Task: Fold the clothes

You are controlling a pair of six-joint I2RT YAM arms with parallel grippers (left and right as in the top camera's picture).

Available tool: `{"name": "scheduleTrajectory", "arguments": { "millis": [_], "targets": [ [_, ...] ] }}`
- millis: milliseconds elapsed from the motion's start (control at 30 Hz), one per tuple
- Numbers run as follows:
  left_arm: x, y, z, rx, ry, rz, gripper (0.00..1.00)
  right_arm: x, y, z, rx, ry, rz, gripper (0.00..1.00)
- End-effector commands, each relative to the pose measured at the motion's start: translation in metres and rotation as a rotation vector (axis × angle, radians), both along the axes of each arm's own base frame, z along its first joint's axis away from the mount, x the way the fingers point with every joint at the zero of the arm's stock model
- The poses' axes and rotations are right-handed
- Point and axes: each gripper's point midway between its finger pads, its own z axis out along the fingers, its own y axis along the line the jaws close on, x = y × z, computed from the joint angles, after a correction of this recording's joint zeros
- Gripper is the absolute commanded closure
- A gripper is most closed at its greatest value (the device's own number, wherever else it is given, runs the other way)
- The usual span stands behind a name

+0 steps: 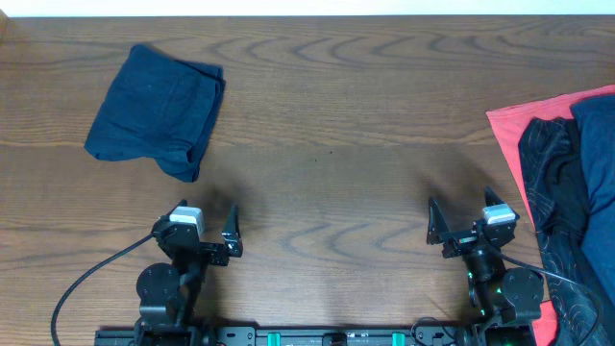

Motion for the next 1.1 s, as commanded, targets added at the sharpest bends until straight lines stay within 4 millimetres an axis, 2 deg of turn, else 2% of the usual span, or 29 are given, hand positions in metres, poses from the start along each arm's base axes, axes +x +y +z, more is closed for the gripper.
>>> {"name": "scheduleTrajectory", "arguments": {
  "millis": [0, 200, 367, 433, 533, 567, 667, 733, 833, 900, 1000, 1067],
  "targets": [
    [-0.002, -0.011, -0.011, -0.041, 0.029, -0.056, 0.02, 0.0, -0.001, -0.001, 0.032, 0.008, -0.001, 0.01],
    [-0.004, -0.016, -0.01, -0.048, 0.029, -0.086, 0.02, -0.001, 0.002, 0.0, 0.075, 0.016, 0.015, 0.01],
    [-0.01, -0.033, -0.003, -0.075, 0.02, -0.187, 0.02, -0.01, 0.032, 0.014, 0.082, -0.034, 0.202, 0.01],
    [-0.012, -0.035, 0.013, -0.112, 0.002, -0.192, 0.02, -0.016, 0.04, 0.031, 0.112, -0.065, 0.249, 0.01],
    [-0.014, -0.034, 0.043, -0.122, -0.041, -0.187, 0.02, -0.022, 0.039, 0.064, 0.154, -0.094, 0.252, 0.01],
    [-0.014, -0.033, 0.062, -0.121, -0.056, -0.185, 0.02, -0.025, 0.039, 0.081, 0.157, -0.097, 0.253, 0.01],
    [-0.012, -0.034, 0.079, -0.123, -0.004, -0.182, 0.02, -0.025, 0.039, 0.102, 0.151, -0.039, 0.247, 0.01],
    [-0.006, -0.035, 0.081, -0.13, 0.104, -0.184, 0.02, -0.019, 0.039, 0.108, 0.141, 0.043, 0.241, 0.01],
    [0.003, -0.041, 0.081, -0.148, 0.292, -0.201, 0.02, 0.0, 0.038, 0.109, 0.135, 0.195, 0.215, 0.01],
    [0.011, -0.043, 0.084, -0.157, 0.416, -0.199, 0.02, 0.016, 0.032, 0.103, 0.125, 0.324, 0.169, 0.01],
    [0.026, -0.043, 0.094, -0.165, 0.572, -0.186, 0.02, 0.039, 0.011, 0.079, 0.089, 0.574, 0.022, 0.01],
    [0.035, -0.044, 0.1, -0.169, 0.649, -0.179, 0.02, 0.051, 0.006, 0.064, 0.06, 0.723, -0.02, 0.01]
  ]
}}
